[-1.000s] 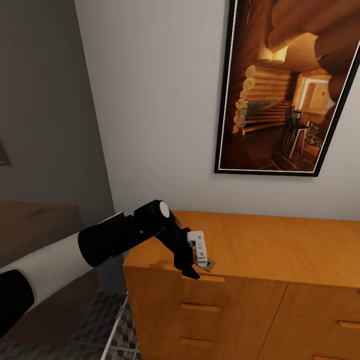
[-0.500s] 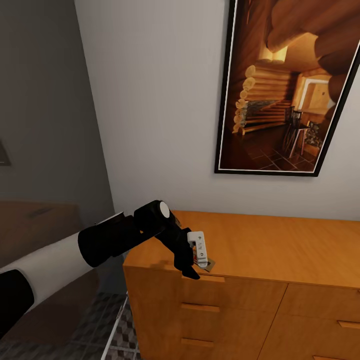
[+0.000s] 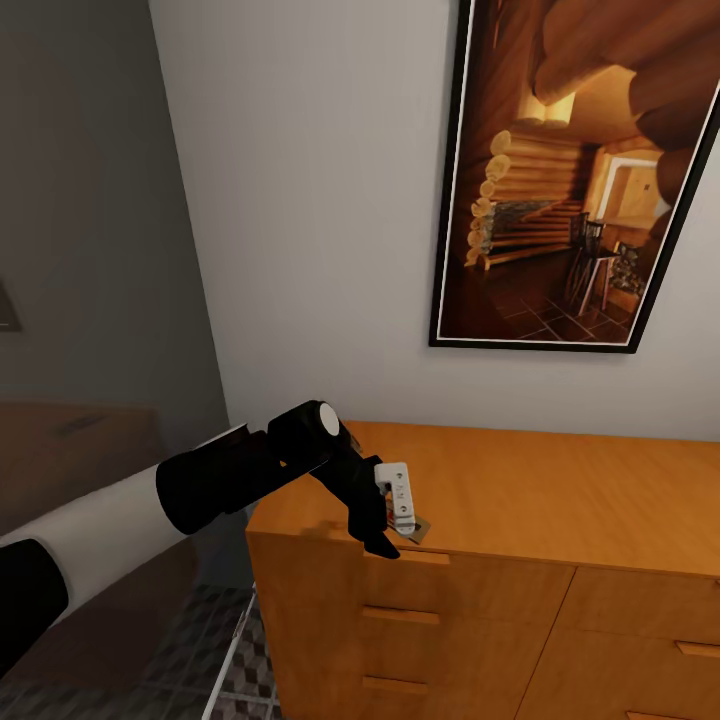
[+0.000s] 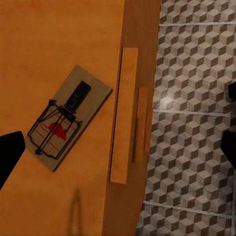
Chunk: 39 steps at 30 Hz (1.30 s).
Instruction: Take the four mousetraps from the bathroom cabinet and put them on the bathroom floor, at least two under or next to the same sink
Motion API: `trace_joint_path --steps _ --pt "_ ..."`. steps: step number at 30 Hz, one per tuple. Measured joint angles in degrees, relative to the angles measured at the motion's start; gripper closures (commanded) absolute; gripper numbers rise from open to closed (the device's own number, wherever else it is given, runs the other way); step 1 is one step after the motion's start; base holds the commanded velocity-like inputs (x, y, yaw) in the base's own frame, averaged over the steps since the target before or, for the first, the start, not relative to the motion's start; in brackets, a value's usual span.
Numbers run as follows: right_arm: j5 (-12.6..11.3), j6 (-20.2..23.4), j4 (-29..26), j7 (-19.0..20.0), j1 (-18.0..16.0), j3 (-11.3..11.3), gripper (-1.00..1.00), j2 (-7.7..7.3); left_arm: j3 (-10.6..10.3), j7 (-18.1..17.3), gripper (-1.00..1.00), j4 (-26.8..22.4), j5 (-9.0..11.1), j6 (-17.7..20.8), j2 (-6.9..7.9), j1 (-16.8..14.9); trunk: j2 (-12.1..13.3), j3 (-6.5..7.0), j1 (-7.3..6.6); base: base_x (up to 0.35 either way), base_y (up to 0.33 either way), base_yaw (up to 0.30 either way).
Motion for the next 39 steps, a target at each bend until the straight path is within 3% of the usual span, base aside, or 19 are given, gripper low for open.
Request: trace_joint_path --steps 9,39 --pt "0.0 -2.3 0.0 -0.5 0.0 0.0 1.00 -0.09 0.0 0.0 -1.00 0.0 0.0 0.0 0.00 0.0 0.0 0.00 0.00 0.000 0.000 0.000" --pt "0.0 -2.5 0.0 -0.5 0.0 0.0 1.00 -0.02 -0.8 0.0 -1.00 0.0 0.0 0.1 -0.09 0.0 0.0 0.00 0.00 0.013 0.000 0.000"
